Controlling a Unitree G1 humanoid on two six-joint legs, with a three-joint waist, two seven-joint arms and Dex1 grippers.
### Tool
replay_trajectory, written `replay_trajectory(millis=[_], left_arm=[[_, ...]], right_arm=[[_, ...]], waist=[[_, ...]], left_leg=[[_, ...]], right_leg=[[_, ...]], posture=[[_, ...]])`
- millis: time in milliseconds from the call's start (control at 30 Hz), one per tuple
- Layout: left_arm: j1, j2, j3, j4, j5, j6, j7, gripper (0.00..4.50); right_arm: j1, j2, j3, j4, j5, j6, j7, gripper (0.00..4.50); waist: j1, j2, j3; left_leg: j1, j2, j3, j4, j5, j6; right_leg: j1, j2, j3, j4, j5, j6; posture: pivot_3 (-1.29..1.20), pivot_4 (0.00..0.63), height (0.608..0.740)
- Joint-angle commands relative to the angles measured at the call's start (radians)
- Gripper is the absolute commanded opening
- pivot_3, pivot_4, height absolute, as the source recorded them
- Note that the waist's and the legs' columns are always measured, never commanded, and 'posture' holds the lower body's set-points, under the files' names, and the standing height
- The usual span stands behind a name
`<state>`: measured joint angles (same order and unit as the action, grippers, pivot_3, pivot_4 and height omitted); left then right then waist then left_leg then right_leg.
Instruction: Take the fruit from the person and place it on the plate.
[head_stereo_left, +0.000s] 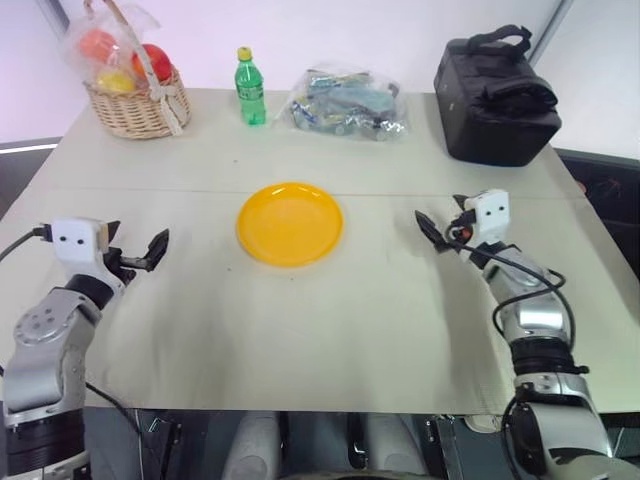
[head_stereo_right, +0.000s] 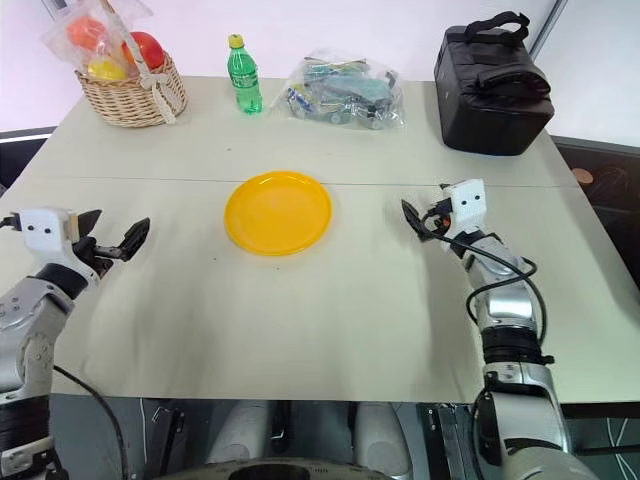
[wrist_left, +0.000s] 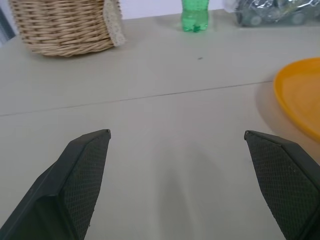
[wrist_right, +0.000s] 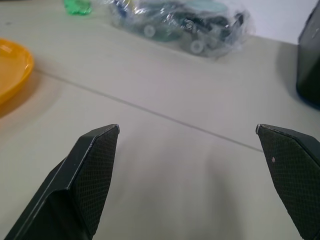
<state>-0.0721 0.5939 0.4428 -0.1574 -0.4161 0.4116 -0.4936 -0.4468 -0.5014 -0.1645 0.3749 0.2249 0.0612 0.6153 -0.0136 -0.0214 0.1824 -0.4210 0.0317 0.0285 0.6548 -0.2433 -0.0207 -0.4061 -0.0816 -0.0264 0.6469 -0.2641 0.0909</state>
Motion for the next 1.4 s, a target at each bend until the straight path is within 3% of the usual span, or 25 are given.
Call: replay_trajectory(millis=[33, 267, 1400], left_arm=[[0.006, 0.058, 0.010, -0.004, -0.027, 0.013, -0.073, 4.50], [0.026, 0.121, 0.049, 0.020, -0.065, 0.040, -0.153, 4.50], [0.010, 0.089, -0.007, 0.061, -0.023, -0.013, -0.134, 4.50]], right_arm=[[0.001, -0.059, -0.026, -0.054, 0.055, 0.039, 0.093, 4.48], [0.021, -0.086, -0.031, -0.072, 0.066, 0.075, 0.120, 4.48], [0.044, -0.032, -0.015, -0.111, 0.075, 0.093, 0.112, 4.48]], waist=[[0.000, 0.000, 0.000], [-0.001, 0.000, 0.000], [0.001, 0.000, 0.000]], left_leg=[[0.000, 0.000, 0.000, 0.000, 0.000, 0.000], [0.001, 0.000, 0.000, -0.002, 0.000, 0.000], [0.001, 0.000, 0.000, -0.002, 0.000, 0.000]], right_leg=[[0.000, 0.000, 0.000, 0.000, 0.000, 0.000], [-0.001, 0.000, 0.000, 0.000, -0.001, -0.001], [-0.001, 0.000, 0.001, 0.000, -0.001, -0.001]], posture=[[0.00, 0.150, 0.740], [0.00, 0.150, 0.740], [0.00, 0.150, 0.740]])
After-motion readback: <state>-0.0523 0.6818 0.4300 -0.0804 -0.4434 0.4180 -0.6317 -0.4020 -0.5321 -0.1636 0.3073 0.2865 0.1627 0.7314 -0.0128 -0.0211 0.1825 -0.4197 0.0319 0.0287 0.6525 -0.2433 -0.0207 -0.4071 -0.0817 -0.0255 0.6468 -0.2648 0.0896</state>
